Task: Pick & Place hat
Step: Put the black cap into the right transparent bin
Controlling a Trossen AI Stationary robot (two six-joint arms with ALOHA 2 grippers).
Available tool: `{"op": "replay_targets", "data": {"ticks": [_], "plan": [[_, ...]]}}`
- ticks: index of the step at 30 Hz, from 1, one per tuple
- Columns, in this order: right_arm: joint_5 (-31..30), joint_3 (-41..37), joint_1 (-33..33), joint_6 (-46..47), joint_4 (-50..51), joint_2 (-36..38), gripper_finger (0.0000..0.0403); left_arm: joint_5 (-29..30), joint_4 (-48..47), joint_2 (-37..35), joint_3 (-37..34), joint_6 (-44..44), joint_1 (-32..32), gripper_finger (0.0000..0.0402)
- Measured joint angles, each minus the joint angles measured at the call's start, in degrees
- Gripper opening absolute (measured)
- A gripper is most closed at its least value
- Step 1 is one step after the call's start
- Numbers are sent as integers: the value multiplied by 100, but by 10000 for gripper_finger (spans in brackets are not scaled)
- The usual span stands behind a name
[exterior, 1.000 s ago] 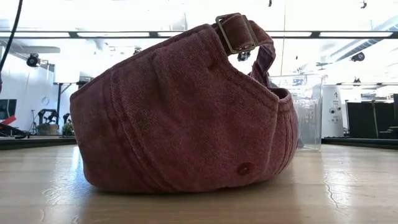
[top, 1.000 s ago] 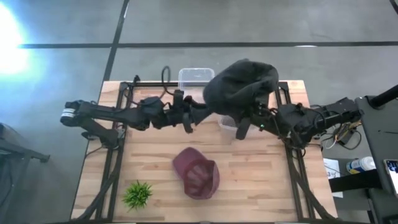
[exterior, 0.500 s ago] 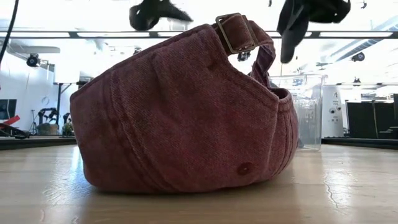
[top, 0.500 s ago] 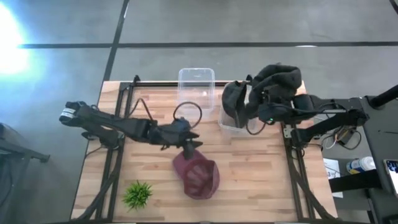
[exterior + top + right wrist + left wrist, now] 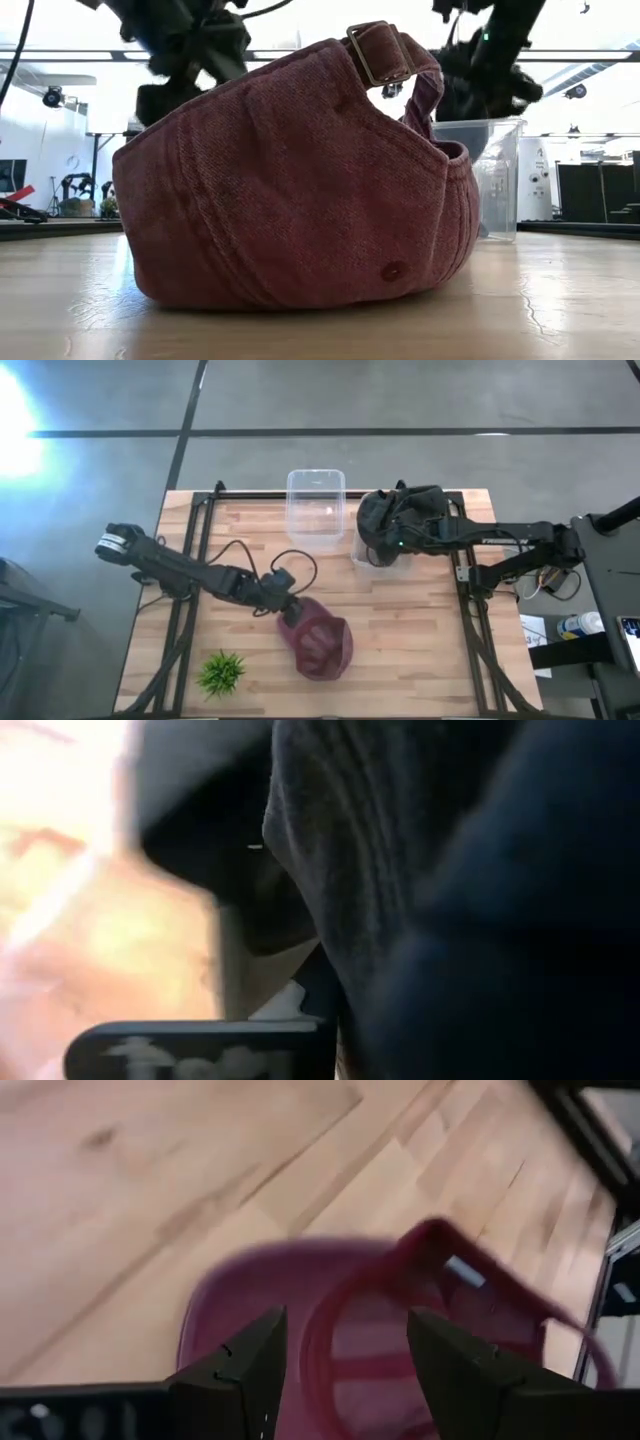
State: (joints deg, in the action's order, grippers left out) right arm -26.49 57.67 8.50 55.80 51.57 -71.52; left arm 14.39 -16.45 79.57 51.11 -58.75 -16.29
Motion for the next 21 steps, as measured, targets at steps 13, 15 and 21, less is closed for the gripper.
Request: {"op": "replay_targets", "data": {"ticks": [13,15,21], "plan": [[538,-64,63,46,-140,26,181,-492,12,0,-349,-168,-441,200],[554,41,65,-149,-139,25,204,-708,-7,2,-361,-57,-471,200],[548,332,65,-625,-141,25,243,-1412,-2,2,-361,991,-684,200]]}}
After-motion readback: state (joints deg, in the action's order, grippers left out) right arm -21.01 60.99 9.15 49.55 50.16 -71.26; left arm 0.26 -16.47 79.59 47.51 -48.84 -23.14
